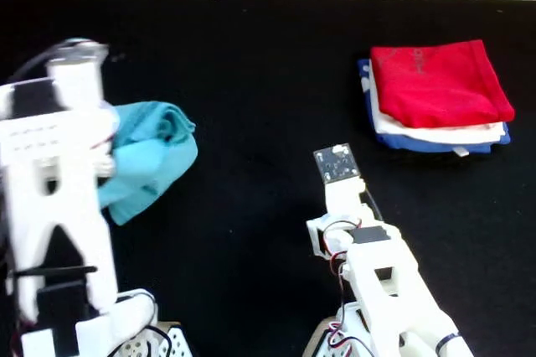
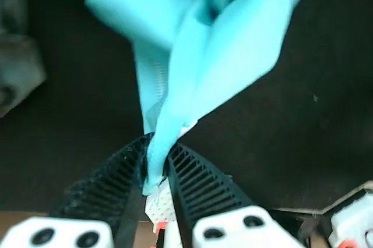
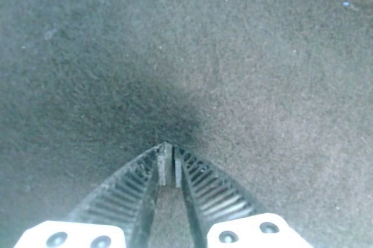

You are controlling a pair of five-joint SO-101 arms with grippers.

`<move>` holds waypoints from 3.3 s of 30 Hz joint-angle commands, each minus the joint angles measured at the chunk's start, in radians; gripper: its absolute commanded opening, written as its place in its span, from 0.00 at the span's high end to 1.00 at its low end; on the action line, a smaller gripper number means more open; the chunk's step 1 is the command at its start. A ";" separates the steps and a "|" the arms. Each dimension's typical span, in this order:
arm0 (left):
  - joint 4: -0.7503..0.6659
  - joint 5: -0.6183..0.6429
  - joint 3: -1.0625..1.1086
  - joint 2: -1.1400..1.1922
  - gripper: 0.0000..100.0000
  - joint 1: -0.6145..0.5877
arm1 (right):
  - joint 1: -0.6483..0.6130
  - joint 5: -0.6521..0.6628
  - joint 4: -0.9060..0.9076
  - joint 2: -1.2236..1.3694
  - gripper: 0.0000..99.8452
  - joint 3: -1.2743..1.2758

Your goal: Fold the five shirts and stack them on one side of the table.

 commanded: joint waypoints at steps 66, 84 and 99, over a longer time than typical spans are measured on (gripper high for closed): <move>-0.044 -0.147 -0.093 -0.045 0.99 -0.380 | -0.338 -0.002 0.550 1.518 0.99 -2.714; -0.052 -0.146 -0.811 -0.036 0.99 -0.170 | -0.101 0.210 0.921 1.006 0.99 -2.712; -0.051 -0.147 -0.332 -0.019 0.99 -0.176 | 0.084 0.192 1.202 0.969 0.99 -2.474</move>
